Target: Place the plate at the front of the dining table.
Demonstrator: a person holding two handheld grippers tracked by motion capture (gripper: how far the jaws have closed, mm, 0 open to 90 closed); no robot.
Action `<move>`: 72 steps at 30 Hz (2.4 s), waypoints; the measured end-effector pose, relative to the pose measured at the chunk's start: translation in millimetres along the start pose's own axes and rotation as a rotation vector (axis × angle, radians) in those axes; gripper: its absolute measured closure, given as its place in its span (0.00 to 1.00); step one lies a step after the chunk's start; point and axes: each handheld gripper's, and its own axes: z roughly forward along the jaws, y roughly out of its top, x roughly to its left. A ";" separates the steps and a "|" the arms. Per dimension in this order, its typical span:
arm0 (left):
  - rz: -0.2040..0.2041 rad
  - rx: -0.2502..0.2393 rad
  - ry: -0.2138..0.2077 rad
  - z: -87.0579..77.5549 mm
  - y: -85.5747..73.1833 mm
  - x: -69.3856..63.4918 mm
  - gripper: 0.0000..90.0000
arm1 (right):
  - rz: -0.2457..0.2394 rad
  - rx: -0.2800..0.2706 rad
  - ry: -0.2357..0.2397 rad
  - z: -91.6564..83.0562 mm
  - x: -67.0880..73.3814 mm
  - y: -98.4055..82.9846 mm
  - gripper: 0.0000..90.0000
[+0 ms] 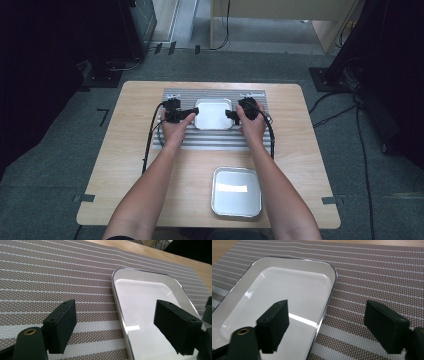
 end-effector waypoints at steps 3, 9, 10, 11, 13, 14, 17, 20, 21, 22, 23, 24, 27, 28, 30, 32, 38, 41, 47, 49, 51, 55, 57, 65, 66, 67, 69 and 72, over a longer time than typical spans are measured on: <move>-0.007 -0.007 0.009 -6.3 -1.4 1.8 0.20 | -0.014 -0.005 -0.008 -4.6 1.4 -3.3 0.19; 0.021 -0.036 0.011 -25.1 -5.8 3.1 0.20 | -0.039 -0.033 -0.072 -20.8 1.6 -7.8 0.15; 0.041 -0.042 0.026 -27.5 -7.2 1.4 0.20 | -0.041 -0.040 -0.104 -23.5 2.0 -7.8 0.15; 0.066 -0.042 0.041 -29.7 -8.4 0.1 0.20 | -0.044 -0.047 -0.135 -26.8 2.2 -8.0 0.15; 0.103 -0.052 0.059 -34.1 -11.0 -4.0 0.20 | -0.047 -0.053 -0.138 -32.4 1.8 -8.6 0.15; 0.113 -0.055 0.061 -36.7 -12.1 -5.5 0.20 | -0.039 -0.054 -0.133 -34.5 1.6 -8.8 0.15; 0.117 -0.060 0.060 -42.7 -13.9 -7.1 0.20 | -0.024 -0.074 -0.119 -44.0 1.1 -10.9 0.15; 0.128 -0.065 0.064 -49.7 -16.5 -7.8 0.20 | -0.029 -0.080 -0.118 -50.8 0.5 -14.1 0.15; 0.135 -0.065 0.066 -52.0 -17.5 -7.4 0.20 | -0.032 -0.081 -0.126 -53.5 -0.1 -15.8 0.15; 0.138 -0.067 0.065 -54.0 -18.7 -7.0 0.20 | -0.031 -0.079 -0.127 -55.5 -0.8 -17.1 0.15; 0.143 -0.065 0.068 -56.0 -19.9 -6.3 0.20 | -0.028 -0.082 -0.122 -57.4 -1.8 -18.6 0.15; 0.148 -0.063 0.075 -57.8 -21.1 -5.6 0.20 | -0.021 -0.083 -0.121 -59.3 -2.6 -19.9 0.15; 0.133 -0.062 0.074 -62.8 -25.1 -3.3 0.20 | -0.010 -0.095 -0.101 -64.9 -4.8 -23.2 0.15; 0.129 -0.062 0.074 -65.4 -27.2 -2.6 0.20 | -0.013 -0.099 -0.099 -66.3 -5.2 -24.1 0.15; 0.125 -0.067 0.075 -68.6 -31.0 -2.0 0.20 | -0.021 -0.101 -0.103 -70.0 -5.8 -26.3 0.15; 0.127 -0.066 0.075 -71.8 -34.8 -0.6 0.20 | -0.021 -0.106 -0.100 -73.5 -6.2 -27.5 0.15; 0.130 -0.071 0.082 -80.8 -40.6 5.2 0.20 | -0.031 -0.129 -0.085 -85.9 -6.2 -31.6 0.16; 0.138 -0.081 0.084 -87.5 -42.9 9.0 0.20 | -0.055 -0.128 -0.092 -93.4 -6.7 -37.3 0.16; 0.143 -0.089 0.080 -99.1 -50.5 16.8 0.20 | -0.068 -0.136 -0.082 -103.1 -6.4 -48.0 0.16; 0.157 -0.093 0.092 -103.4 -52.7 19.1 0.20 | -0.075 -0.137 -0.081 -105.4 -5.9 -51.8 0.16; 0.159 -0.091 0.091 -107.7 -54.2 22.0 0.20 | -0.068 -0.135 -0.066 -107.5 -6.1 -55.3 0.16; 0.174 -0.097 0.101 -117.2 -55.7 27.3 0.20 | -0.070 -0.140 -0.060 -114.2 -5.2 -60.9 0.16; 0.178 -0.101 0.103 -121.0 -56.8 29.7 0.20 | -0.070 -0.149 -0.052 -118.3 -5.5 -63.2 0.16; 0.209 -0.112 0.117 -132.5 -66.3 35.8 0.20 | -0.033 -0.193 -0.045 -135.6 -11.6 -70.4 0.16; 0.214 -0.113 0.119 -134.0 -68.1 36.7 0.20 | -0.034 -0.194 -0.042 -136.9 -12.1 -71.5 0.16; 0.215 -0.112 0.120 -134.7 -69.3 37.1 0.20 | -0.036 -0.195 -0.045 -139.0 -12.9 -73.5 0.16; 0.222 -0.104 0.115 -136.1 -72.0 37.8 0.20 | -0.037 -0.197 -0.047 -141.9 -14.3 -76.6 0.16; 0.239 -0.098 0.109 -139.6 -75.9 37.4 0.20 | -0.032 -0.202 -0.049 -146.4 -16.7 -80.6 0.16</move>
